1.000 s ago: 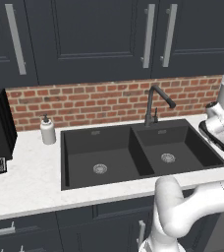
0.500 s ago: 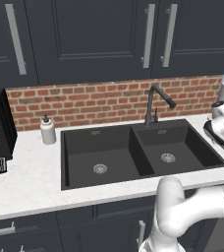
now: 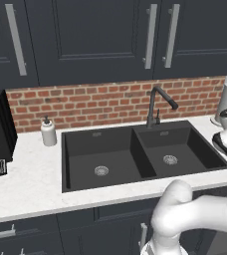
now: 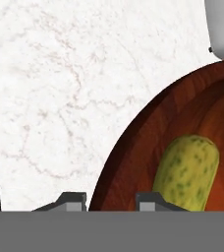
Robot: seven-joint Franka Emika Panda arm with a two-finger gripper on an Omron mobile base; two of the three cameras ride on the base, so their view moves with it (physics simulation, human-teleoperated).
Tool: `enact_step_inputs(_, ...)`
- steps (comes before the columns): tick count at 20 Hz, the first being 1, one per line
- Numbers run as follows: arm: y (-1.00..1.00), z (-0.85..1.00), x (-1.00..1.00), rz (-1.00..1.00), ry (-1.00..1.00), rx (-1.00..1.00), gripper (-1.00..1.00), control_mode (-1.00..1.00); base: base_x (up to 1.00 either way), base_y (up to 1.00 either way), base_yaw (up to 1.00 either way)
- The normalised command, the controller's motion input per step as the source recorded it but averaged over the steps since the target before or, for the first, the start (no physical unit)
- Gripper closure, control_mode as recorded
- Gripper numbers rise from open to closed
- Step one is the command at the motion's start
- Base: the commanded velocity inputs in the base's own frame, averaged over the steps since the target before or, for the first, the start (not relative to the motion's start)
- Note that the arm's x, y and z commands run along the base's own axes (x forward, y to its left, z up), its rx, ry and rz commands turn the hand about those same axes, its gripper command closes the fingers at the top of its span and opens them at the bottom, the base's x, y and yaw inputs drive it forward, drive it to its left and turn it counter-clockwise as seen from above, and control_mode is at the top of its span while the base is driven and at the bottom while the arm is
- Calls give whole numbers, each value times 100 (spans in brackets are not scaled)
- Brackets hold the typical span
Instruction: Pick the cucumber from the sink and place it in the bowl. Then pick the bowl and place it in the microwave. Then close the microwave door and press the start button.
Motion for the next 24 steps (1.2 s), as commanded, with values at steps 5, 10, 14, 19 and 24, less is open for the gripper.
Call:
enact_step_inputs(5,14,44,-35,31,1,-10,100,-100,0,0,0)
enact_step_inputs(10,12,32,-63,46,0,-2,100,-100,0,0,0)
enact_step_inputs(14,25,34,-66,54,0,0,100,-100,0,0,0)
enact_step_inputs(19,49,58,-52,53,0,-5,100,-100,0,0,0)
enact_step_inputs(24,46,68,-51,44,1,-12,100,-100,0,0,0)
